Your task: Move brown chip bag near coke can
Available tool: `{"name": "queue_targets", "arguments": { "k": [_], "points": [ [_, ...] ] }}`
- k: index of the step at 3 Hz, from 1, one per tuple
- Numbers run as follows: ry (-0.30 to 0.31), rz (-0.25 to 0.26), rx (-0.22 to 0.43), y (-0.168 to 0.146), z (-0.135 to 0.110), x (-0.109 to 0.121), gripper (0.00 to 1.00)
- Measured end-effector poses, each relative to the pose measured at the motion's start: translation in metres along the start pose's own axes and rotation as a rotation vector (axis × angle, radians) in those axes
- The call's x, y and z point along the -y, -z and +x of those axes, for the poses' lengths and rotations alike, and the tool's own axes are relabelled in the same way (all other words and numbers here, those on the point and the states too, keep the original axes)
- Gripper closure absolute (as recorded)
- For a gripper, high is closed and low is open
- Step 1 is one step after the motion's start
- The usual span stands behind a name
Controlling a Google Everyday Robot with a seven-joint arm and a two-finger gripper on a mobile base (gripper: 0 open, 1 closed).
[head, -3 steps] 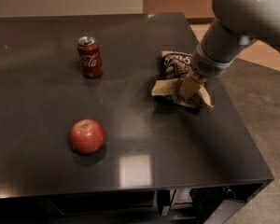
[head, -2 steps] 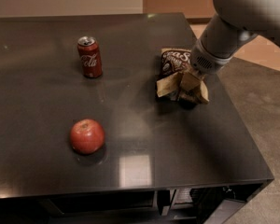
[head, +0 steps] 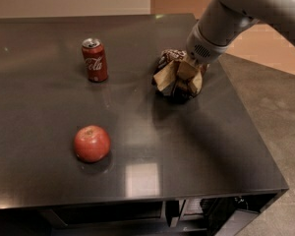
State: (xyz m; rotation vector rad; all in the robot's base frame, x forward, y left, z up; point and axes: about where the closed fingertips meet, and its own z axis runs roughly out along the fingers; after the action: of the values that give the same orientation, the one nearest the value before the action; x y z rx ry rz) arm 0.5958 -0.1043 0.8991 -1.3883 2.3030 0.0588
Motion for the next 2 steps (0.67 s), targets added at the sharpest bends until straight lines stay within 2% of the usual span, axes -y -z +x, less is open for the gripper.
{"name": "queue_targets", "arguments": {
  "k": [2],
  "points": [
    [0.091,-0.026,0.074,-0.009,-0.061,-0.007,1.0]
  ]
}}
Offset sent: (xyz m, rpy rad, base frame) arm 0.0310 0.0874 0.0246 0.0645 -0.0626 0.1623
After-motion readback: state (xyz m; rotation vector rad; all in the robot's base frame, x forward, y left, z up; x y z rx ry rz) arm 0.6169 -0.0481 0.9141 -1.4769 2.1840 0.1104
